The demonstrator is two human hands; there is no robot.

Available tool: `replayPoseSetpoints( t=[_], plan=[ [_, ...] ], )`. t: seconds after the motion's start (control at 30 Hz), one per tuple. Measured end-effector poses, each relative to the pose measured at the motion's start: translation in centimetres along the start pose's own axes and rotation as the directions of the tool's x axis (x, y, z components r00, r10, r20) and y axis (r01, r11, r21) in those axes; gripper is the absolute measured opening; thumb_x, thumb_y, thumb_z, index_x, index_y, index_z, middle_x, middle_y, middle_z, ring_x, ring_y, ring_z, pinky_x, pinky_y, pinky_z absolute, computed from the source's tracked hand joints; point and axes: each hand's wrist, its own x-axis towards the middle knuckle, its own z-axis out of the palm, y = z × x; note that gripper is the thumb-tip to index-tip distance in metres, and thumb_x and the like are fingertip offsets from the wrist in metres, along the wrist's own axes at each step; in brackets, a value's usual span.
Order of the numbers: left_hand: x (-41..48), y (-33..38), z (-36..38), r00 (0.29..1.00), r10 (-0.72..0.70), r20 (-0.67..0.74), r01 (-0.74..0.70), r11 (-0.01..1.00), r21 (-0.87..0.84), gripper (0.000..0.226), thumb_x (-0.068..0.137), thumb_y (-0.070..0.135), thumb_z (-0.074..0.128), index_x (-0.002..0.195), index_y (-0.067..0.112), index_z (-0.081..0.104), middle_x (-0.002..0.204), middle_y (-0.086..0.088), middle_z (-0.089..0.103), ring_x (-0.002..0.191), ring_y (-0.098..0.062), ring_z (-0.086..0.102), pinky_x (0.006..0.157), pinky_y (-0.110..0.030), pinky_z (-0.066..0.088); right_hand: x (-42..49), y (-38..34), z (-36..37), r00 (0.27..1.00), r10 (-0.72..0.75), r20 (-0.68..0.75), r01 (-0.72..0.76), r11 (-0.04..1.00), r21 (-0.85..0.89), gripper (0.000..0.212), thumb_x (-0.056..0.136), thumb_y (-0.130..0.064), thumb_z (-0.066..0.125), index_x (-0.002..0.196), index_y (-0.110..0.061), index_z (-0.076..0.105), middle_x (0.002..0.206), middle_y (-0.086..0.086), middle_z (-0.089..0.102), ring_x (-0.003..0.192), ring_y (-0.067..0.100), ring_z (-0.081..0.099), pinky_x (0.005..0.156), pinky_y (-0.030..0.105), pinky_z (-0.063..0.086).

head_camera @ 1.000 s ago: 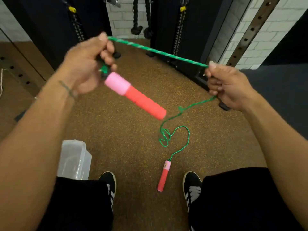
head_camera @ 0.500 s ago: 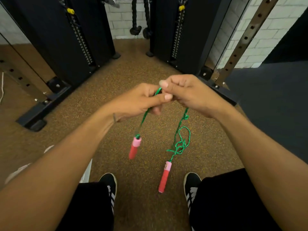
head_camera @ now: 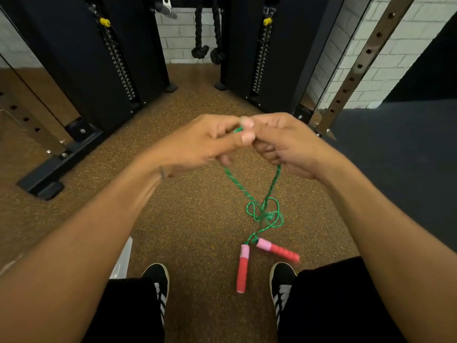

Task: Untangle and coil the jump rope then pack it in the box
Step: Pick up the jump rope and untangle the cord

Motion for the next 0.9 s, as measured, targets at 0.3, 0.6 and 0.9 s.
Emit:
replayPoseSetpoints(
  t=[0.3, 0.6, 0.9],
  plan=[
    [-1.0, -8.2, -7.4, 0.688, -0.270, -0.674, 0.401, 0.915, 0.043, 0.040, 0.103, 0.036, 0.041, 0.074, 0.018, 0.061, 0.067, -0.003, 0.057, 0.065, -0.021, 0.058, 0.079, -0.045, 0.054, -3.6, -0.7, -6.2, 0.982, -0.055, -0.178, 0.116, 0.928, 0.355, 0.034, 0.104, -0.034, 0.043, 0.075, -0.020, 0.055, 0.049, -0.012, 0.031, 0.042, 0.008, 0.013, 0.037, 0.021, 0.011],
    [0.8, -4.7, -2.2, 0.939, -0.263, -0.219, 0.277, 0.960, 0.033, 0.053, 0.096, 0.038, 0.056, 0.146, 0.031, 0.040, 0.145, -0.003, 0.052, 0.130, -0.020, 0.052, 0.109, -0.049, 0.040, -2.2, -0.7, -3.2, 0.998, -0.006, -0.064, 0.018, 0.983, 0.185, 0.035, 0.104, -0.034, 0.042, 0.075, -0.020, 0.056, 0.051, -0.008, 0.033, 0.038, 0.005, 0.025, 0.037, 0.021, 0.017],
    [0.5, -2.3, -4.6, 0.964, 0.049, -0.263, 0.031, 0.955, 0.294, 0.044, 0.099, 0.048, 0.042, 0.075, 0.018, 0.064, 0.057, 0.007, 0.042, 0.048, -0.006, 0.036, 0.047, -0.024, 0.029, -2.7, 0.7, -5.6, 0.976, 0.218, -0.017, -0.217, 0.975, 0.049, 0.036, 0.095, -0.043, 0.053, 0.070, -0.019, 0.056, 0.049, -0.009, 0.033, 0.035, 0.002, 0.027, 0.037, 0.017, 0.016]
  ],
)
